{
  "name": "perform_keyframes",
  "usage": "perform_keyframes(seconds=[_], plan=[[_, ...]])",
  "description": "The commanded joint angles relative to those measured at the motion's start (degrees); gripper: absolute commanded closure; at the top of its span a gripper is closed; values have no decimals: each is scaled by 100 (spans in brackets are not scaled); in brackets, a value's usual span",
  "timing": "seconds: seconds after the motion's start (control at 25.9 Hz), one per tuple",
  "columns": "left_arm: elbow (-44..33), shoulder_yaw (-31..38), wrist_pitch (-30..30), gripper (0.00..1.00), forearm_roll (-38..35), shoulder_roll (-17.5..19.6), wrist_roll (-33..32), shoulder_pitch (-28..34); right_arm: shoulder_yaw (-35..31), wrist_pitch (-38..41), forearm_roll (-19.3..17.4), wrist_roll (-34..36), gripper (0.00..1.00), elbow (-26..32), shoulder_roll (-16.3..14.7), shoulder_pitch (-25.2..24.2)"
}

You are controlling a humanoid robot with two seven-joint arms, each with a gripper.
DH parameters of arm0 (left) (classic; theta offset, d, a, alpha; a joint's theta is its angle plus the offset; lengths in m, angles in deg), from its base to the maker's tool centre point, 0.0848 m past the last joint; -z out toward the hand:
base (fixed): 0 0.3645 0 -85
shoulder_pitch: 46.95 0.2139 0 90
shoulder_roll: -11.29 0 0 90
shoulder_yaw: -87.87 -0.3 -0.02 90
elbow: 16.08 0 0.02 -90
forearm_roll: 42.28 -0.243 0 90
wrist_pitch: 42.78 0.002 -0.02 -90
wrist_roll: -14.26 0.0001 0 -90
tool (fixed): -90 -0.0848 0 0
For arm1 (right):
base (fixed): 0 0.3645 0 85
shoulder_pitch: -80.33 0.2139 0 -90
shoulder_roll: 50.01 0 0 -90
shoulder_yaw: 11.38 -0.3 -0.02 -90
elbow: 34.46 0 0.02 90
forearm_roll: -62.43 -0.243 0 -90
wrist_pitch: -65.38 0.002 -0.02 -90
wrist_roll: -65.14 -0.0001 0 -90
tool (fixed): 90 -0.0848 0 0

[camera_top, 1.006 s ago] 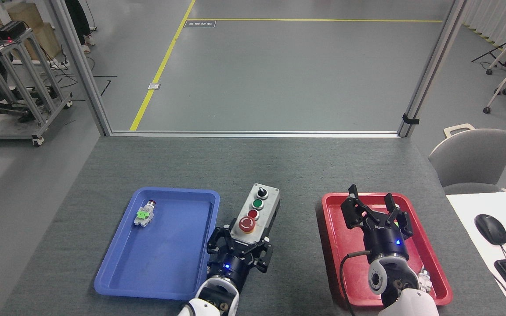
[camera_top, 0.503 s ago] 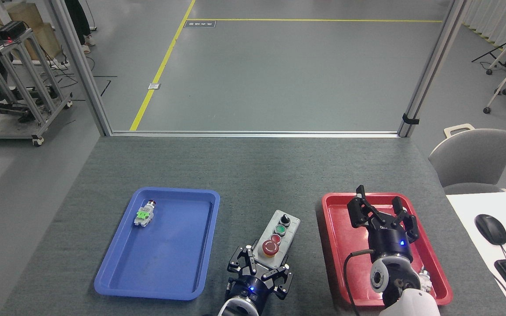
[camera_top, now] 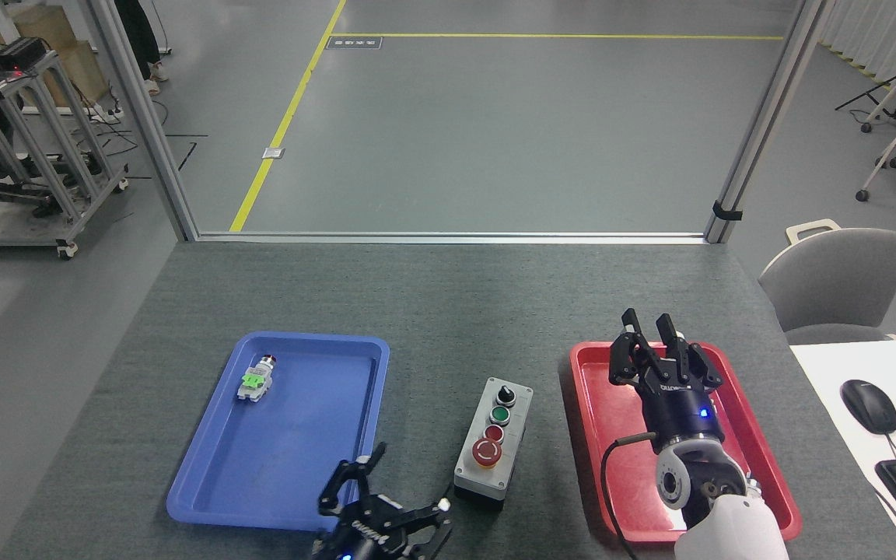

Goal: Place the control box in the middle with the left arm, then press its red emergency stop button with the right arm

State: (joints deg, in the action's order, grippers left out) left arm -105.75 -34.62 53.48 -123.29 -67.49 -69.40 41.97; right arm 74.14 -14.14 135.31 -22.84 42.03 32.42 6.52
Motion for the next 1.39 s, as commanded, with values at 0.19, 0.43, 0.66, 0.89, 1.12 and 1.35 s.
perform_keyframes(seconds=[0.19,0.43,0.66,0.89,1.12,1.35], plan=[[-718,1790,-819,2,683,275,96,495,1459,394,1175,-53,100,-854,11,33],[-94,2256,-634,2,701,-191,16,-357,1758,473,1694,-53,100,-1109,213,-37],[240,2353,-459,2,701,-244,78,-665,1846,710,1720,-53,100,-1162,230,-46],[415,2599,-450,1,1131,-252,60,-753,2013,701,1738,-53,100,-1206,239,-37],[486,2599,-406,1,1114,-393,16,-762,2030,701,1755,-53,100,-1584,318,-37],[530,2599,-274,1,1105,-393,-1,-815,2039,710,1764,-53,100,-1821,397,-20]])
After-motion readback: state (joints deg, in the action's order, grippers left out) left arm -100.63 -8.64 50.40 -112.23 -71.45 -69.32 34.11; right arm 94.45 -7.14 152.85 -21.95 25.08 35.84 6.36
